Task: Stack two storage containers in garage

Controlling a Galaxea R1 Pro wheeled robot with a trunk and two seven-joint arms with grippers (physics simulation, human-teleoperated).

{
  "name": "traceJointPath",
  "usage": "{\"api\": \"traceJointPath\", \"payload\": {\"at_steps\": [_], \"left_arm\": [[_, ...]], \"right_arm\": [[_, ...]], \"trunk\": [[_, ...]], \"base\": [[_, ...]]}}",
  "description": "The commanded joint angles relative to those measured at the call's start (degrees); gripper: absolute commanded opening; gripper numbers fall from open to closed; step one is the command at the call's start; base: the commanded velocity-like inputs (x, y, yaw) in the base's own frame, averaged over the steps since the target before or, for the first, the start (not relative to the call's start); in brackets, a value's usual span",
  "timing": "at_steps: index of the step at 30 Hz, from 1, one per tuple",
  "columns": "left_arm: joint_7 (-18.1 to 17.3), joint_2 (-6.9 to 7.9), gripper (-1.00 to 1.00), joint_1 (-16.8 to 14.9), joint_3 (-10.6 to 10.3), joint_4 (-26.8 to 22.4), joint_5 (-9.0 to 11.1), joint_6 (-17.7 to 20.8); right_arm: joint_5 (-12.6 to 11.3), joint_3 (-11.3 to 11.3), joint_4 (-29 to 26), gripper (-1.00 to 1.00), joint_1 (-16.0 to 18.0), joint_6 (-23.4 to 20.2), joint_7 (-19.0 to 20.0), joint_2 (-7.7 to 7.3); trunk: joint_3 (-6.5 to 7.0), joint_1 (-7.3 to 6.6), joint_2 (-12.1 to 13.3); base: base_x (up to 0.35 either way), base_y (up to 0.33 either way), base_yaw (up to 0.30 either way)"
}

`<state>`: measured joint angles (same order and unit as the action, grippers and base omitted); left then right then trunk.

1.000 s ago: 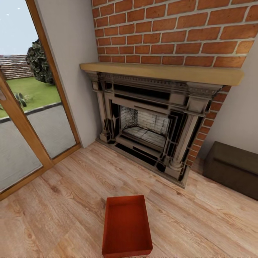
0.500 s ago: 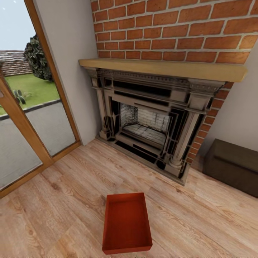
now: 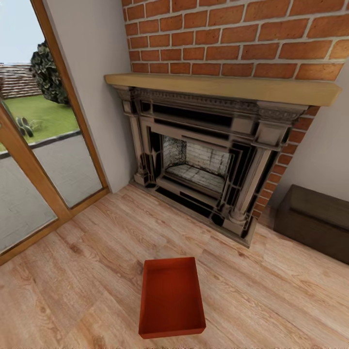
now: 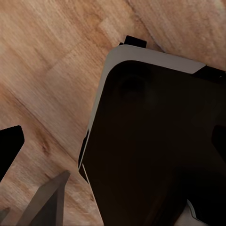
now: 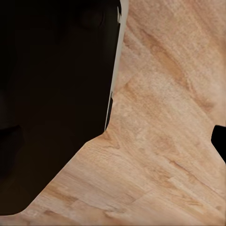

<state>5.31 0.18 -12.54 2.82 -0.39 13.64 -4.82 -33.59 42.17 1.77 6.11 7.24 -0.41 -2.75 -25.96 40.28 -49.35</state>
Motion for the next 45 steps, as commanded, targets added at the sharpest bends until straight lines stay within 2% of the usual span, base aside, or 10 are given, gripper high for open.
{"api": "traceJointPath", "payload": {"at_steps": [1,45], "left_arm": [[0.05,-0.01,1.0,-0.03,0.26,0.04,0.07,-0.19],[0.05,-0.01,1.0,-0.03,0.26,0.04,0.07,-0.19]], "right_arm": [[-0.34,0.46,0.12,1.0,0.04,0.24,-0.03,0.03],[-0.34,0.46,0.16,1.0,0.04,0.25,-0.03,0.14]], "trunk": [[-0.15,0.0,-0.04],[-4.25,0.0,-0.04]], "base": [[0.0,0.0,0.0],[0.0,0.0,0.0]]}}
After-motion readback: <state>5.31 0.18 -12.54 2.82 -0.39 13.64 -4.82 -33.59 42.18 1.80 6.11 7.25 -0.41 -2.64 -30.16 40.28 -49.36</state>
